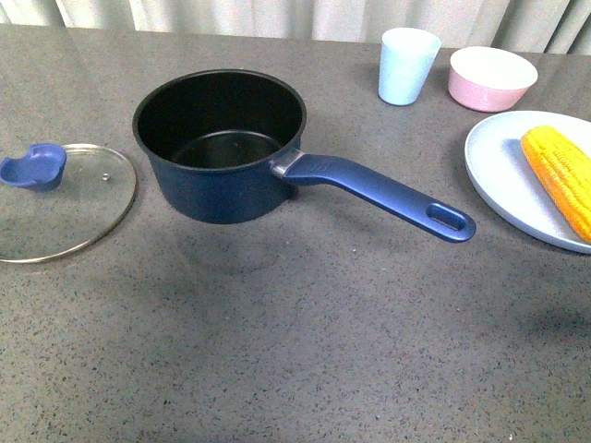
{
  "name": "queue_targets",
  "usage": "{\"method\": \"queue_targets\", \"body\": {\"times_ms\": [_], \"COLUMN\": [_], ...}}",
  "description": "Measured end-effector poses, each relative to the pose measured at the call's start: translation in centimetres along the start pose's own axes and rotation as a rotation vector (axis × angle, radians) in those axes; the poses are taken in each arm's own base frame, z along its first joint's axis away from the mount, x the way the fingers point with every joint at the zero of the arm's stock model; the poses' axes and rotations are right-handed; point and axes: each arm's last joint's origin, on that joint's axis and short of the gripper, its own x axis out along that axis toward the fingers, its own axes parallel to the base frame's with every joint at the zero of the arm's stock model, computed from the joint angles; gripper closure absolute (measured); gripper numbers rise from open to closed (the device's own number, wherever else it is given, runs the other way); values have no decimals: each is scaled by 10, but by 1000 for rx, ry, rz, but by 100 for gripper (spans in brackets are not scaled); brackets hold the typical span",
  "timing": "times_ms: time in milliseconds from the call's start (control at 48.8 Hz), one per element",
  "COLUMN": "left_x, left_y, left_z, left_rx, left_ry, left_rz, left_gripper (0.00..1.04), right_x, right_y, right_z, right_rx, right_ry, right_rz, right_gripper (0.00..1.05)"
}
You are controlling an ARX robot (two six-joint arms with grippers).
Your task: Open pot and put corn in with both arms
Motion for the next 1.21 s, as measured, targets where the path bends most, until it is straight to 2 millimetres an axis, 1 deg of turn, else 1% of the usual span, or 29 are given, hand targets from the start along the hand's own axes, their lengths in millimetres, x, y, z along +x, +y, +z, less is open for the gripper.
{"method": "queue_targets", "body": {"times_ms": [164,471,820,1209], "left_x": [-13,-27,-40,-49], "left_y": [0,0,0,0], "left_z": [9,16,19,19], "left_rx": [1,1,1,1], "left_ry": [7,-19,-29,-29], "left_rz": [0,0,0,0], "left_gripper": [103,103,103,103], "right_x": [0,0,0,0], "right_y": [0,0,0,0], "right_z": [0,0,0,0], "right_rx": [0,0,0,0], "right_ry": [0,0,0,0], "right_rz": [0,0,0,0], "right_gripper": [9,9,9,9]}}
